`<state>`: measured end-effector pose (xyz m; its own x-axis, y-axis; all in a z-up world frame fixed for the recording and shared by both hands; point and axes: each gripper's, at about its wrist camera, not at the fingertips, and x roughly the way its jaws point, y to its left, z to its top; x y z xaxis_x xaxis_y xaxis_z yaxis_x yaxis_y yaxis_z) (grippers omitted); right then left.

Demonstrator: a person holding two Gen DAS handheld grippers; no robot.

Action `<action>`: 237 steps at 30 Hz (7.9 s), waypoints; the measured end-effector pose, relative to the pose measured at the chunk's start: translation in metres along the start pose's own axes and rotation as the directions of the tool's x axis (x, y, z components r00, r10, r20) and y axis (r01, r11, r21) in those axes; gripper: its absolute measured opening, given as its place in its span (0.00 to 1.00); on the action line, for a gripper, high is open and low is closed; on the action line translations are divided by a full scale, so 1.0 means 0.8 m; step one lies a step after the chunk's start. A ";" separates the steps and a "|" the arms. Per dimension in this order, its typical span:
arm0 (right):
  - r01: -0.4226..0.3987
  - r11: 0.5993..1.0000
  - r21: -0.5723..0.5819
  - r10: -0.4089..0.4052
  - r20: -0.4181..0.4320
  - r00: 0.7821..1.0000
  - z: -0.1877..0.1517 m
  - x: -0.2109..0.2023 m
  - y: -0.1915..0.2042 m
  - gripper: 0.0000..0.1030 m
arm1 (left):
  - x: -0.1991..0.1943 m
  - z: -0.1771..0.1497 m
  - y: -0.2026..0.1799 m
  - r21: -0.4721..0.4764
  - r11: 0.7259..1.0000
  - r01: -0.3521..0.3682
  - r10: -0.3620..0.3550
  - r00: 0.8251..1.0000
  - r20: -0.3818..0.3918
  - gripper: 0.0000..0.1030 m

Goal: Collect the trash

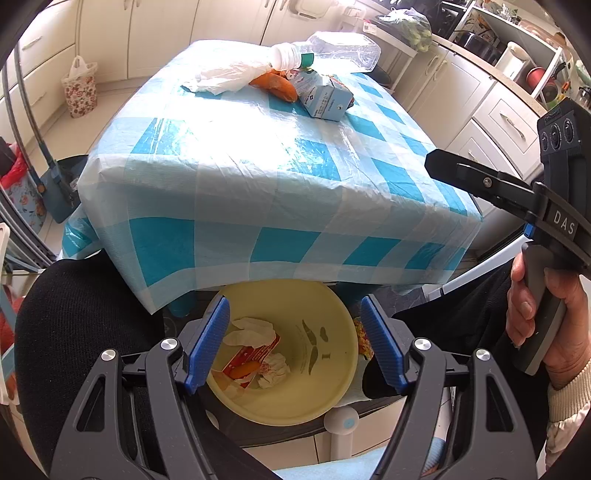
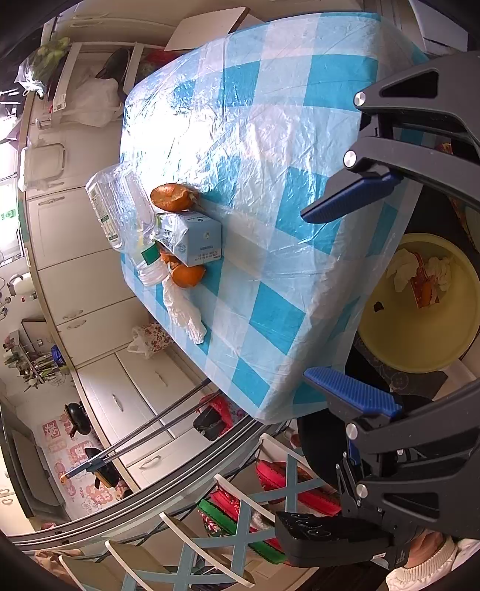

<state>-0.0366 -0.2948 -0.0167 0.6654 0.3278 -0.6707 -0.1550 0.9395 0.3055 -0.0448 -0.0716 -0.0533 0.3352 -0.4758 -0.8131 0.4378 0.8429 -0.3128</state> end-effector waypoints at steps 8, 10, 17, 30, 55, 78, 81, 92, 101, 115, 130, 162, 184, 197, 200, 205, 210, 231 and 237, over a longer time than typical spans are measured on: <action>-0.004 1.000 0.003 0.004 0.001 1.000 0.000 -0.001 0.000 0.75 | 0.000 0.000 -0.001 0.001 1.000 0.002 -0.002 1.000 0.000 0.68; -0.002 1.000 0.003 0.002 0.001 1.000 0.000 -0.001 0.000 0.75 | 0.000 0.000 -0.002 0.002 1.000 0.003 -0.003 1.000 0.000 0.68; -0.008 1.000 0.010 0.007 0.007 1.000 0.001 -0.003 -0.002 0.75 | 0.000 0.000 -0.003 0.001 1.000 0.004 -0.004 1.000 0.001 0.68; -0.017 1.000 0.017 0.017 0.018 1.000 0.002 -0.008 -0.004 0.75 | -0.035 0.004 0.006 -0.022 0.999 0.036 -0.033 0.993 0.114 0.69; -0.046 0.992 0.117 0.041 0.040 0.998 0.018 0.008 -0.031 0.75 | 0.059 0.228 0.055 0.040 0.985 -0.169 0.163 0.979 0.127 0.68; -0.033 0.986 -0.166 0.038 0.027 0.999 0.061 0.068 0.024 0.75 | 0.053 0.206 0.116 -0.080 0.989 -0.121 0.134 0.975 0.179 0.08; -0.045 0.980 -0.195 0.048 0.010 0.999 0.081 0.091 0.036 0.75 | 0.033 0.180 0.127 -0.137 0.982 -0.131 0.159 0.964 0.215 0.08; 0.147 0.960 -0.239 -0.164 -0.049 0.985 0.153 0.194 0.028 0.67 | 0.023 0.169 0.121 -0.125 0.986 -0.111 0.140 0.957 0.253 0.08; 0.170 0.906 -0.388 -0.235 -0.125 0.964 0.151 0.222 0.033 0.44 | 0.021 0.171 0.124 -0.126 0.988 -0.085 0.116 0.958 0.264 0.08; 0.063 0.958 -0.278 -0.092 -0.092 0.991 0.096 0.133 0.034 0.19 | 0.018 0.155 0.095 -0.056 0.995 -0.080 0.092 0.960 0.265 0.08; -0.011 0.969 -0.247 -0.019 -0.120 0.993 0.013 0.056 0.058 0.19 | -0.015 0.060 0.040 0.027 0.999 -0.023 0.017 0.979 0.203 0.08; 0.050 0.991 -0.122 -0.059 -0.068 0.996 -0.038 0.012 0.051 0.61 | -0.046 -0.005 0.002 0.112 0.993 -0.048 0.035 0.993 0.115 0.08; 0.105 0.994 0.008 -0.106 0.096 0.990 -0.017 -0.026 0.022 0.71 | -0.022 -0.030 -0.039 0.187 0.971 -0.149 0.144 0.989 0.039 0.60; 0.127 0.989 0.073 -0.135 0.110 0.985 -0.015 -0.032 0.012 0.77 | -0.117 -0.021 0.046 -0.172 0.938 -0.303 0.346 0.859 0.376 0.88; 0.133 0.988 0.075 -0.141 0.106 0.984 -0.016 -0.031 0.012 0.77 | -0.118 -0.023 0.055 -0.194 0.940 -0.281 0.336 0.867 0.369 0.88; 0.142 0.987 0.068 -0.149 0.104 0.983 -0.017 -0.030 0.013 0.77 | -0.116 -0.029 0.056 -0.183 0.941 -0.284 0.334 0.869 0.365 0.88; 0.144 0.987 0.074 -0.151 0.109 0.982 -0.017 -0.031 0.012 0.78 | -0.114 -0.027 0.052 -0.175 0.942 -0.285 0.331 0.872 0.360 0.88; 0.140 0.987 0.084 -0.149 0.120 0.982 -0.017 -0.035 0.010 0.79 | -0.111 -0.028 0.050 -0.169 0.941 -0.292 0.334 0.874 0.352 0.92; 0.139 0.987 0.084 -0.149 0.120 0.982 -0.017 -0.035 0.010 0.80 | -0.110 -0.029 0.050 -0.168 0.941 -0.293 0.335 0.875 0.350 0.92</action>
<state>-0.0663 -0.2952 -0.0047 0.7641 0.1700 -0.6223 0.0011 0.9643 0.2649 -0.0762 0.0100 -0.0059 0.7319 -0.2220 -0.6442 0.1737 0.9750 -0.1387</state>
